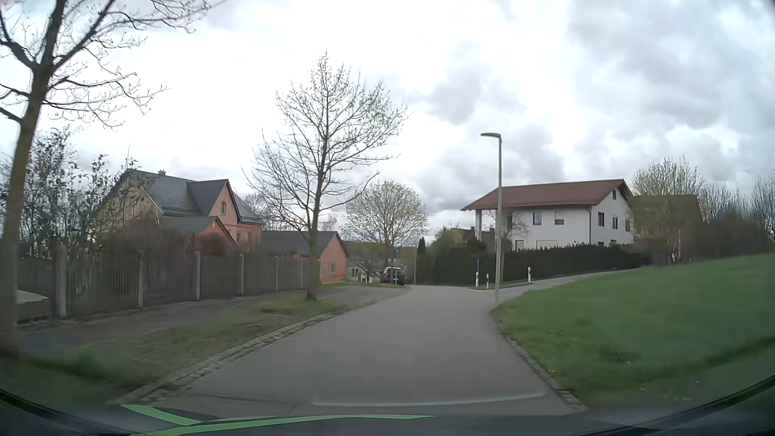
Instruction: Follow the waypoints while adhering to traffic rules and regulations
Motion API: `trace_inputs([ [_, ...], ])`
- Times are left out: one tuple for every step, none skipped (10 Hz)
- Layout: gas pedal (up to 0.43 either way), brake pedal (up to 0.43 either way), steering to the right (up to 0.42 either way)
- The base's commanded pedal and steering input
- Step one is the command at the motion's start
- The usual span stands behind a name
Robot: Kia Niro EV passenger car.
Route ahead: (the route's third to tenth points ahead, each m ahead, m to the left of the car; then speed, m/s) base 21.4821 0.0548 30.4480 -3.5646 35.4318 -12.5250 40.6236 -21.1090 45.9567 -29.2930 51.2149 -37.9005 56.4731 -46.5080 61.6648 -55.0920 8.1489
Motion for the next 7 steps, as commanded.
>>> trace_inputs([
  [0.059, 0.000, 0.023],
  [0.059, 0.000, 0.028],
  [0.059, 0.000, 0.034],
  [0.059, 0.000, 0.040],
  [0.059, 0.000, 0.044],
  [0.059, 0.000, 0.049],
  [0.059, 0.000, 0.059],
])
